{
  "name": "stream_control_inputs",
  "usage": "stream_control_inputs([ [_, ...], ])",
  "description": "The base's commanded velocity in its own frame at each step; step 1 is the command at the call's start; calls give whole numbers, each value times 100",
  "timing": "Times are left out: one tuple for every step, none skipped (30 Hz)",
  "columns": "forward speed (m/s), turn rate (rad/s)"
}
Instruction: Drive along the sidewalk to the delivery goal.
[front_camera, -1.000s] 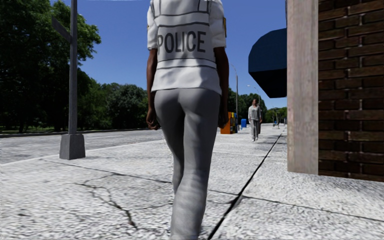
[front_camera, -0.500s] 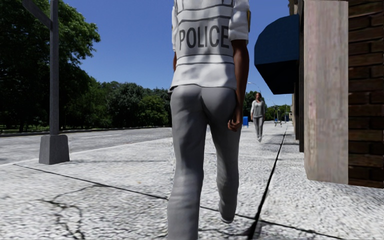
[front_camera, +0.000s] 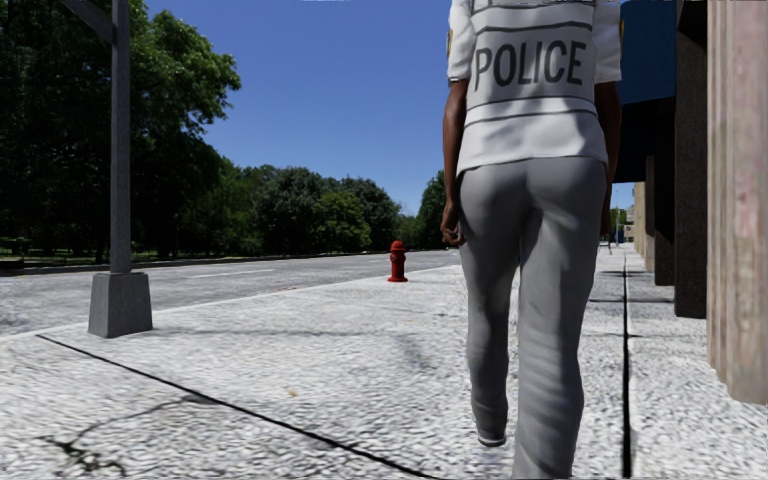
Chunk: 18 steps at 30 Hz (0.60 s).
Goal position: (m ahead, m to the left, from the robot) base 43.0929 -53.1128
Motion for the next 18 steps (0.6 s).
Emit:
stream_control_inputs([
  [98, 62],
  [98, 62],
  [98, 62],
  [98, 62],
  [98, 62],
  [98, 19],
  [98, 6],
  [98, 1],
  [98, 0],
  [102, 0],
  [122, 0],
  [143, 0],
  [179, 0],
  [179, 0],
  [179, 0],
  [179, 0],
  [179, 0],
  [179, 0],
])
